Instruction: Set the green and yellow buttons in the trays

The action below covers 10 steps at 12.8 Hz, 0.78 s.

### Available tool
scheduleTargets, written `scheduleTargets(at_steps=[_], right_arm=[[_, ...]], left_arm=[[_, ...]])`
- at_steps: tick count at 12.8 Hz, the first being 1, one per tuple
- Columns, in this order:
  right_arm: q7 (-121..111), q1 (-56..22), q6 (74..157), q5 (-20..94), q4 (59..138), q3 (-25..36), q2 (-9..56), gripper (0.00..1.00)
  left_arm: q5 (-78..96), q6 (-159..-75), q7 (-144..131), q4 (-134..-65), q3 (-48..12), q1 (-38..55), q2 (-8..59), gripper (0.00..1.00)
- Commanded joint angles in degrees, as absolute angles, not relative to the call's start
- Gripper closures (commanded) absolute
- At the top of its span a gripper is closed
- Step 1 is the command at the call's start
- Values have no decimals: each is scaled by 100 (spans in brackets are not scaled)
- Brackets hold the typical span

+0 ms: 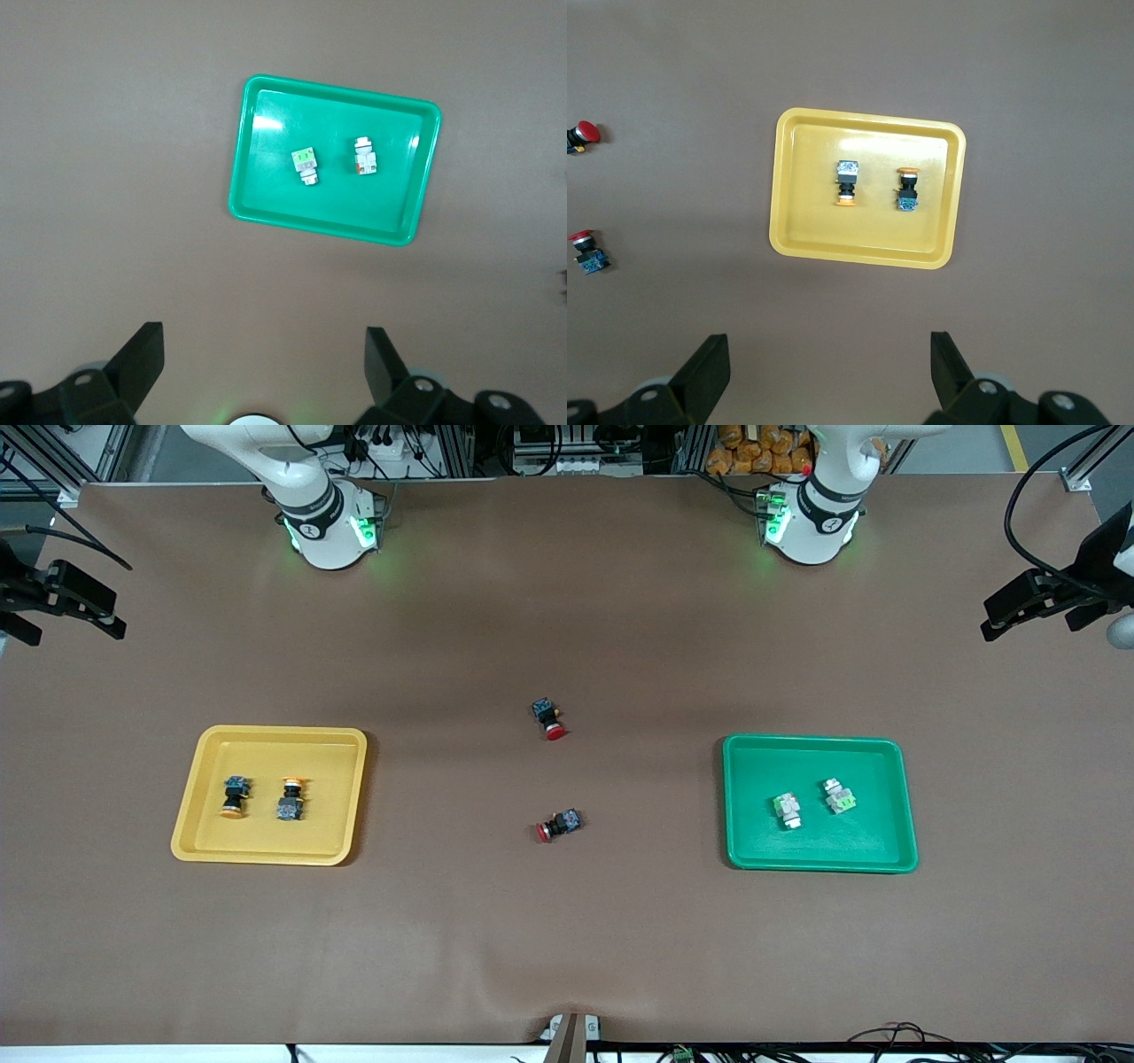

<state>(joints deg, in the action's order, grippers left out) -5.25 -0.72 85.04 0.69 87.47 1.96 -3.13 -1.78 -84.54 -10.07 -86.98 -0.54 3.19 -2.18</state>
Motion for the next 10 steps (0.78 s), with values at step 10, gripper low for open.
scheduleTargets(at_steps=[10], right_arm=[[-571,-62,8438,9,8675,176,-246,0]], left_arm=[[-175,-8332,-694,-8613,-35,316,-334,0]])
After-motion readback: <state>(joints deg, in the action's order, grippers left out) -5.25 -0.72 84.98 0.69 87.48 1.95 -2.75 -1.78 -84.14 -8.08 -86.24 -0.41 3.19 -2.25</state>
